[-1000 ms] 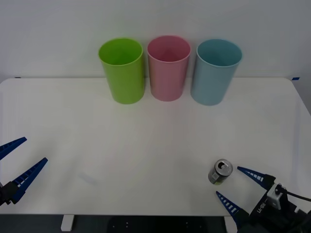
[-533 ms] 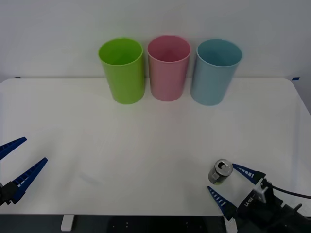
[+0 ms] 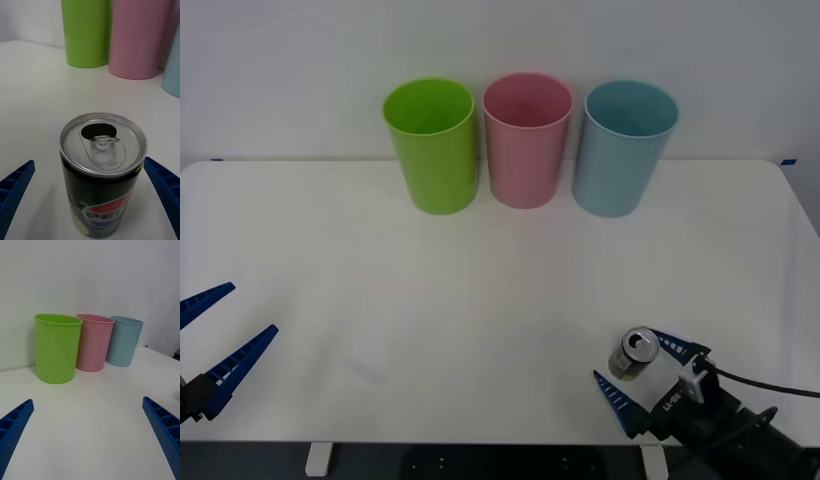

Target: Grasp the object on the table and drop it into the matching bin: aluminum can to the light blue bin, PET bottle to the pink bin.

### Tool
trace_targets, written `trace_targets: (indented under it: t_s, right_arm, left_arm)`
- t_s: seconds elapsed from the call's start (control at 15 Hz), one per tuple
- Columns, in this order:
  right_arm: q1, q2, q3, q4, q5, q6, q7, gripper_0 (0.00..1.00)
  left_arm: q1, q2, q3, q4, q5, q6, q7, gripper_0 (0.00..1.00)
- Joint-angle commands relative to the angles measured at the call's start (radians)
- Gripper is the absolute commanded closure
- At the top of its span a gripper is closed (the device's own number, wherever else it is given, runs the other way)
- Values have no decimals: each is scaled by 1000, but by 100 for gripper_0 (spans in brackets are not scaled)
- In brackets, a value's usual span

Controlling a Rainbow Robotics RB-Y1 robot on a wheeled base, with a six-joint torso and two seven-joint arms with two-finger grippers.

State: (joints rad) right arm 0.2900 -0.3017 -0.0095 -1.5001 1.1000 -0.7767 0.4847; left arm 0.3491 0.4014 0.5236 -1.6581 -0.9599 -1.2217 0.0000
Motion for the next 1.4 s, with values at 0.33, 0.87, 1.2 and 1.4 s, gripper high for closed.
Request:
trace_targets:
  t_s: [0.33, 0.87, 1.2, 1.4]
  right_arm:
    - [-5, 1, 6, 0, -2, 13, 6, 100]
    - [-12, 1, 6, 0, -16, 11, 6, 100]
    - [-15, 1, -6, -8, -54, -6, -11, 100]
    - [-14, -2, -23, -42, -77, -13, -49, 100]
  left_arm:
    - [0, 0, 0, 0, 0, 0, 0, 0]
    - [0, 0, 0, 0, 0, 0, 0, 0]
    - [0, 0, 0, 0, 0, 0, 0, 0]
    - [0, 0, 0, 0, 0, 0, 0, 0]
